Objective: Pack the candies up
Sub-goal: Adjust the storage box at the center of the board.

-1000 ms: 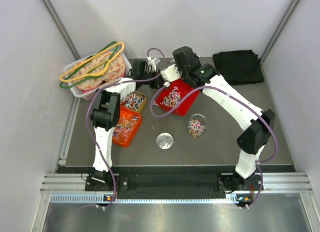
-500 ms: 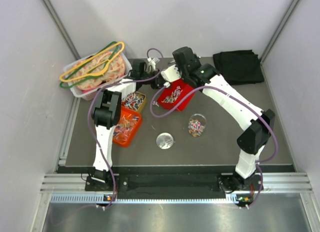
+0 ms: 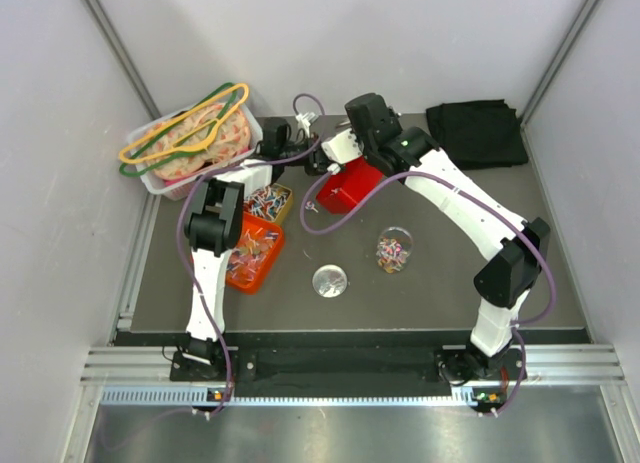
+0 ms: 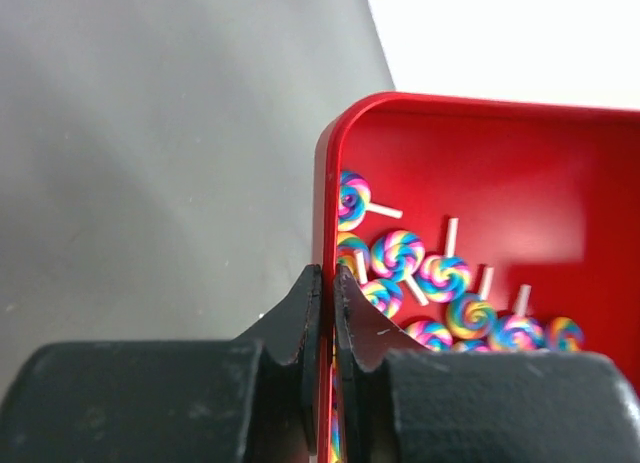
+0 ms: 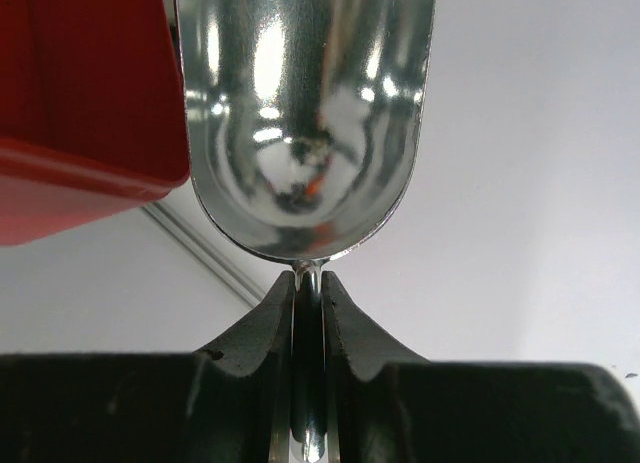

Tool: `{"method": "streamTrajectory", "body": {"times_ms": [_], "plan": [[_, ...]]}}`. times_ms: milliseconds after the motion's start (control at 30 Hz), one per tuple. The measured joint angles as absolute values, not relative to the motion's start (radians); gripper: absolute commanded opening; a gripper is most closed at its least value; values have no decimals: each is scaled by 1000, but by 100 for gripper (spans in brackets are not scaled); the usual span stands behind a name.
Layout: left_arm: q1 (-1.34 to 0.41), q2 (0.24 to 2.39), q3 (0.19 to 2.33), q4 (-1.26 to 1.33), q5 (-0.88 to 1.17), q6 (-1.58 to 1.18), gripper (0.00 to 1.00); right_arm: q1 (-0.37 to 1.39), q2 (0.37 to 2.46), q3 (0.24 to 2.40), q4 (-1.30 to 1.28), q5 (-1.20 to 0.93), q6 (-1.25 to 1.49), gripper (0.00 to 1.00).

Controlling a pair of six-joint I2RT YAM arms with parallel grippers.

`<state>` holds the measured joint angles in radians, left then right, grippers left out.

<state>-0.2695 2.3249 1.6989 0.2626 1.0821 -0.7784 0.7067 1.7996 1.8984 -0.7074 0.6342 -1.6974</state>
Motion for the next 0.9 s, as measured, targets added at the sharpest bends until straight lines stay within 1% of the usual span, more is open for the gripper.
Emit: {"method": "streamTrajectory", "body": {"times_ms": [100, 267, 400, 467, 600, 667, 800, 900], "plan": [[-269, 2329, 1715, 191, 1072, -709, 0, 707, 1800, 1898, -706, 635, -1697, 0], [-273, 2314, 1745, -21, 880, -445, 0, 707, 1800, 1898, -704, 637, -1698, 0], [-274, 2260, 1691, -44, 727, -305, 0, 707, 1800, 1898, -698, 643, -1699, 0], [-274, 2219, 1654, -35, 696, -276, 0, 707, 1800, 1898, -697, 647, -1699, 0], [-262, 2160, 1587, 86, 705, -304, 0, 707, 1800, 1898, -696, 654, -1699, 0], [-255, 2151, 1545, 208, 734, -372, 0, 707, 1800, 1898, -696, 656, -1699, 0], [-239, 2156, 1439, 496, 821, -587, 0, 707, 1800, 1898, -697, 661, -1700, 0], [-232, 2189, 1420, 677, 881, -738, 0, 707, 1800, 1898, -697, 662, -1701, 0]]}}
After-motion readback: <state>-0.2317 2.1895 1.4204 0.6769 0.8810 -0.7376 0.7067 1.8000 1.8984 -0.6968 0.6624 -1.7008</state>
